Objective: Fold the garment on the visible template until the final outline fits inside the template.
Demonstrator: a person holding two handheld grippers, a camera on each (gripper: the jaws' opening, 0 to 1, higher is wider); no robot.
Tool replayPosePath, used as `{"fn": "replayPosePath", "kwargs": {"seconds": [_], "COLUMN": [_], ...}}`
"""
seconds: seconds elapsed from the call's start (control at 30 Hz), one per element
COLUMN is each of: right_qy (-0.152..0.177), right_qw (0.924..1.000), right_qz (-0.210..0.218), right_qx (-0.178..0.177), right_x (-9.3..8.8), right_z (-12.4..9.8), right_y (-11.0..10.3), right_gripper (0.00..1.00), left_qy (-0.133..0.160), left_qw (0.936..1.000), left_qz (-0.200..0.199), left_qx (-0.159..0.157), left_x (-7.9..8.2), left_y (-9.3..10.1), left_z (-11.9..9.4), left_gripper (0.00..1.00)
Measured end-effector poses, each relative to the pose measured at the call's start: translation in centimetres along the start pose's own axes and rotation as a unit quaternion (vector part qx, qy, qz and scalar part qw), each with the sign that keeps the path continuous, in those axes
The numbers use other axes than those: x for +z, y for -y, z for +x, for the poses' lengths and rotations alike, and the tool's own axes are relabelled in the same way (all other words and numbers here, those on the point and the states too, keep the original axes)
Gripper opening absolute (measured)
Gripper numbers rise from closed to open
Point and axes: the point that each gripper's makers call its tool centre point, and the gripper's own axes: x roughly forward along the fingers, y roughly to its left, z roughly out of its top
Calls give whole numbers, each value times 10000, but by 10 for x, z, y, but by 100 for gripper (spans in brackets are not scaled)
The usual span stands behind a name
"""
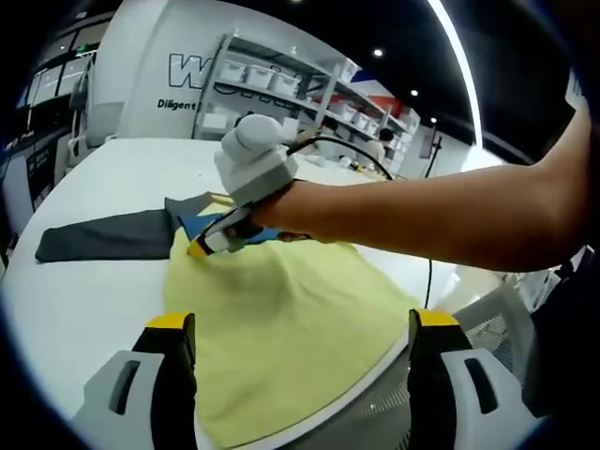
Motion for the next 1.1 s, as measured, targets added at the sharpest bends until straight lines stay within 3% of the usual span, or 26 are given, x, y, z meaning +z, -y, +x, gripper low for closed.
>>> {"fn": "replayPosePath", "kwargs": {"seconds": [0.27,0.43,0.67,0.77,1.0,1.1], "right_qy": [30,181,174,264,576,652], "right_qw": [9999,9998,9993,9984,9951,9935], "right_qz": [32,46,168,315,405,563], "right_qx": [91,-42,-281,-390,-697,-745], "right_x": [0,6,-13,-21,-32,-39], "right_z": [0,-11,-31,-42,-77,-88], "right_y": [-6,1,17,24,34,35], "right_gripper": [6,7,9,15,50,57], "left_qy": [-15,-11,-82,-94,-178,-205], "left_qw": [10000,10000,9999,9999,9995,9993], "left_qz": [-5,-12,67,93,180,215], "left_qx": [-17,-17,-88,-103,-188,-218], "left_x": [-1,-1,-3,-4,-7,-7], "left_y": [0,0,4,4,10,12], "left_z": [0,0,2,2,5,5], "left_gripper": [89,89,89,89,90,89]}}
